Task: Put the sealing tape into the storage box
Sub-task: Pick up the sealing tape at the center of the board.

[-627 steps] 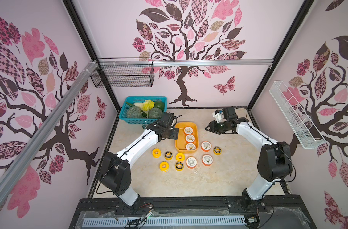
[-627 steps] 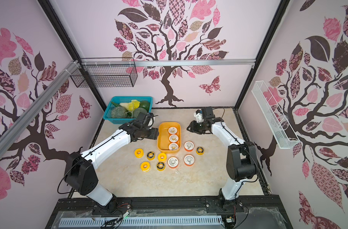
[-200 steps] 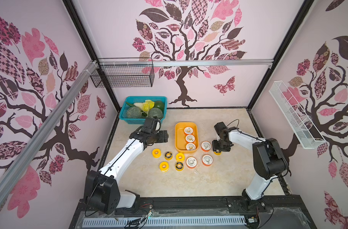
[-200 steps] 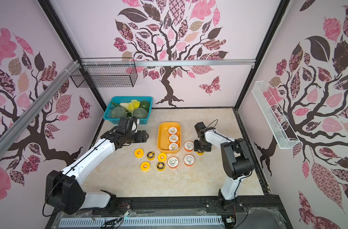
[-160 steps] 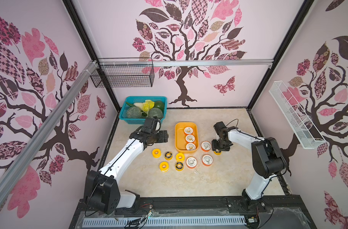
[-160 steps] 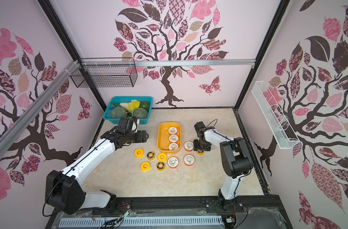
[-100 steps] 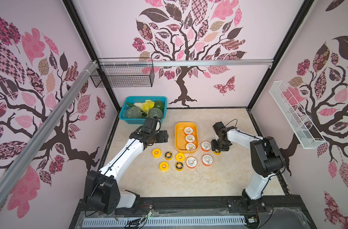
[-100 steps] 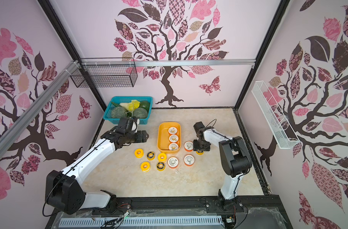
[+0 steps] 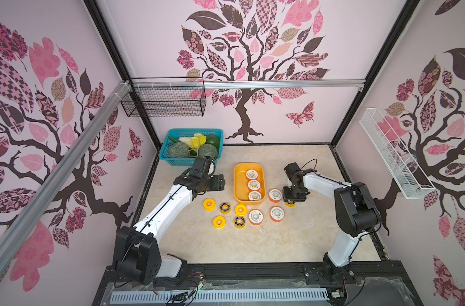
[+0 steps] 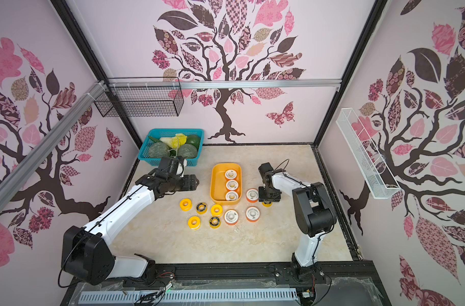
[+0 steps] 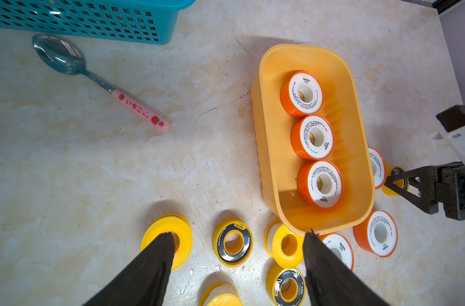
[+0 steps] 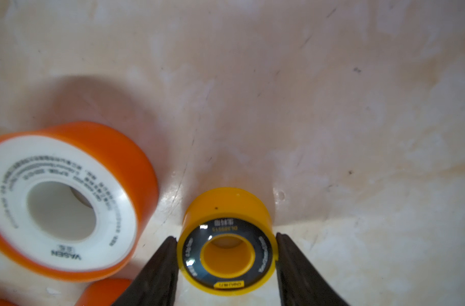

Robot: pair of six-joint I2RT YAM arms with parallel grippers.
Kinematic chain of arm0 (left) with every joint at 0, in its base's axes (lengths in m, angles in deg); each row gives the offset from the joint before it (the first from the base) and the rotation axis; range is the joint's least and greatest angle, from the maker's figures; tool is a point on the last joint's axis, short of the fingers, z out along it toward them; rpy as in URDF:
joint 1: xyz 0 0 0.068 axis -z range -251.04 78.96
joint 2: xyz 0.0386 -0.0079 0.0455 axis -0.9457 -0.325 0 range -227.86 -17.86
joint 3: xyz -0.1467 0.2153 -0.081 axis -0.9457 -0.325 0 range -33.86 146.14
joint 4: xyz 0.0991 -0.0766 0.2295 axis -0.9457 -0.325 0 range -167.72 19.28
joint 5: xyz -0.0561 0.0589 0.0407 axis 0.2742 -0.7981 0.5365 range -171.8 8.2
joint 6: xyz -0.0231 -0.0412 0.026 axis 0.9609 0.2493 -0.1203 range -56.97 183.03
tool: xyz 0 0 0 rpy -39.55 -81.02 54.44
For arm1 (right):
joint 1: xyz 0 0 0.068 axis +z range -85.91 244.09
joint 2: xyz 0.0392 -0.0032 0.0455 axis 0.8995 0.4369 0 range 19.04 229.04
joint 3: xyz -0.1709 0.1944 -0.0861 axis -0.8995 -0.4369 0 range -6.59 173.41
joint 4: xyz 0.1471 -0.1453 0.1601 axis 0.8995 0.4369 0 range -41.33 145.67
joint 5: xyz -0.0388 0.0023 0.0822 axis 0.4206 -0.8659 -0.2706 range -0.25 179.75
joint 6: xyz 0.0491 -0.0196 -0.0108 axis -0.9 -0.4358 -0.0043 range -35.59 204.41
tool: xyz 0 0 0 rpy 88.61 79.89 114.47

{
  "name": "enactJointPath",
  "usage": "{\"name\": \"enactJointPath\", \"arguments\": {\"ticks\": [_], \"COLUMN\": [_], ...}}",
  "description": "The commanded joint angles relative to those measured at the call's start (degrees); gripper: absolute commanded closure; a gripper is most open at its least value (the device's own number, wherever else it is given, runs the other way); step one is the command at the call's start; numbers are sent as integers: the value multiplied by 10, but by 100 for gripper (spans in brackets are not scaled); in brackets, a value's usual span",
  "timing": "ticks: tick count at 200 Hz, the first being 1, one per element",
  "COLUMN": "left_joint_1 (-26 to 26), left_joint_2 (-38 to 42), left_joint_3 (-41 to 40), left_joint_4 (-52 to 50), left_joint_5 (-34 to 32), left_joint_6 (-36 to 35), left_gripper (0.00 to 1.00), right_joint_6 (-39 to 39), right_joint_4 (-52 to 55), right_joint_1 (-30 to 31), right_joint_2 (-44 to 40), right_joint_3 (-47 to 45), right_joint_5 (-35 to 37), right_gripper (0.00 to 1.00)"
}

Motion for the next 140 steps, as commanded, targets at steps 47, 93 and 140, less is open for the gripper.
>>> {"name": "enactJointPath", "arguments": {"ticks": [47,93,140], "left_joint_1": [-1,7,20], "left_joint_2": [-51,-110,-178], "left_joint_3": [7,25,52], "left_joint_4": [35,73,96], "left_joint_5": [76,110,121], "left_joint_6": [19,36,42], "left_gripper": [18,19,25], "right_joint_6": [-2,1,7], "right_joint_4": [3,7,24], "right_joint_1": [-8,-23,-26], "right_joint_2": [-45,-59,-64], "right_joint_3": [10,14,41], "right_joint_5": [-27,-54,-64], "right_gripper": [43,44,43]}}
